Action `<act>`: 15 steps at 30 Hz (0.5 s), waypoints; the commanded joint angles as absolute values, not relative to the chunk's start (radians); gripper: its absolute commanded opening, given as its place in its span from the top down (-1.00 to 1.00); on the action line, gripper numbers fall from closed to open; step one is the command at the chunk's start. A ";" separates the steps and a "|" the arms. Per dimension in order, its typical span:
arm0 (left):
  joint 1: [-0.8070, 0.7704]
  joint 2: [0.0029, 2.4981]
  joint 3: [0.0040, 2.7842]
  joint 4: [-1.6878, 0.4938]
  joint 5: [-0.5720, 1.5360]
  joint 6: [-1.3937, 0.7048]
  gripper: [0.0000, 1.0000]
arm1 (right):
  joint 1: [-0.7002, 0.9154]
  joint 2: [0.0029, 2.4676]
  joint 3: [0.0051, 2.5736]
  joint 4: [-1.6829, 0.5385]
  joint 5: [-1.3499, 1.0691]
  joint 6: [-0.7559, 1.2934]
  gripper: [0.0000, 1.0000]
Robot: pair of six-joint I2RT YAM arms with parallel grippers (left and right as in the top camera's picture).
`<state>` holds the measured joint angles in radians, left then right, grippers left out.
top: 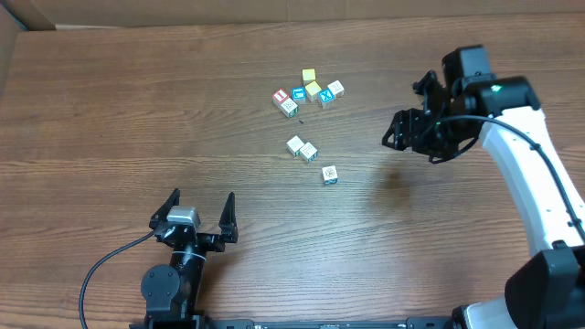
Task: Flip 3 blocks
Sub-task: 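Move the right gripper up and over toward the loose shell-picture block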
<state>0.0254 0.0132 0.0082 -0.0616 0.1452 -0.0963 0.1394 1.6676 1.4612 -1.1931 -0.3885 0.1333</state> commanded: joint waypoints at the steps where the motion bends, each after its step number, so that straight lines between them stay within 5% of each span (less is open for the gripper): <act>1: 0.017 0.005 0.005 -0.064 0.146 -0.074 -1.00 | 0.153 1.680 1.383 -1.129 -0.395 0.131 -0.49; 15: 0.017 0.005 0.005 -0.064 0.146 -0.074 -0.99 | 0.271 1.710 1.096 -0.704 -0.367 0.131 -0.57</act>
